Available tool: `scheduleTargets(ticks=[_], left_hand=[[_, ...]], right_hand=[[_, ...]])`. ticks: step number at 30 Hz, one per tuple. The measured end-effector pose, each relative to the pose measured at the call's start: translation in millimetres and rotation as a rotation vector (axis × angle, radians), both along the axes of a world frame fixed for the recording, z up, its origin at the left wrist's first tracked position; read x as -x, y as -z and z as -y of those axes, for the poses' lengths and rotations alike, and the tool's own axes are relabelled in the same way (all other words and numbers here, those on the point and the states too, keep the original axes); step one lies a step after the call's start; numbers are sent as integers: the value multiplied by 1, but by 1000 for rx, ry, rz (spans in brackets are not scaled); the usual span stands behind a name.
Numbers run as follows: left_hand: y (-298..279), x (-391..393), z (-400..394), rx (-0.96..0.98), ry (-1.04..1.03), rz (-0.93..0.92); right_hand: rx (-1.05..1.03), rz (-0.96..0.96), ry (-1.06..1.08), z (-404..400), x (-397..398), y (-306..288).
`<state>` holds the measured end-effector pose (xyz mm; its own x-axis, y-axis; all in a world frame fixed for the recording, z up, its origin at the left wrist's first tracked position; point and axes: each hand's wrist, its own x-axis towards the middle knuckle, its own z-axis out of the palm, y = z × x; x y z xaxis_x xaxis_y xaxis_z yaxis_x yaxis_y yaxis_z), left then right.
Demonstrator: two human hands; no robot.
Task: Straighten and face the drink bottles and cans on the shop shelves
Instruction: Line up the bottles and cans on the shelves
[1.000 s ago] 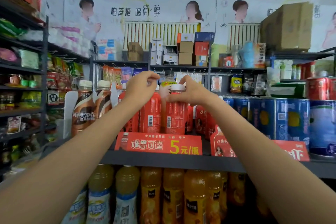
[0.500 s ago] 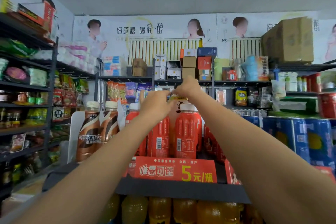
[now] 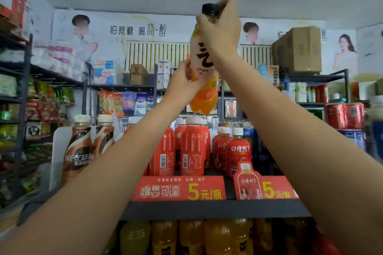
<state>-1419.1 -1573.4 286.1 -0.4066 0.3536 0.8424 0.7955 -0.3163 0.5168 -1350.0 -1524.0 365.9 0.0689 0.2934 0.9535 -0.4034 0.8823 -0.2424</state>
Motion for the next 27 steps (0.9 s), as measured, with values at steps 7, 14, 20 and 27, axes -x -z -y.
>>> scheduleTargets(ticks=[7, 14, 20, 27], left_hand=[[43, -25, -2, 285, 419, 180], [69, -63, -15, 389, 433, 253], [102, -115, -21, 430, 370, 252], [185, -173, -37, 587, 282, 317]], right_hand=[[138, 423, 108, -22, -48, 42], [199, 470, 176, -47, -82, 88], [116, 652, 154, -62, -145, 117], [190, 910, -170, -92, -215, 215]])
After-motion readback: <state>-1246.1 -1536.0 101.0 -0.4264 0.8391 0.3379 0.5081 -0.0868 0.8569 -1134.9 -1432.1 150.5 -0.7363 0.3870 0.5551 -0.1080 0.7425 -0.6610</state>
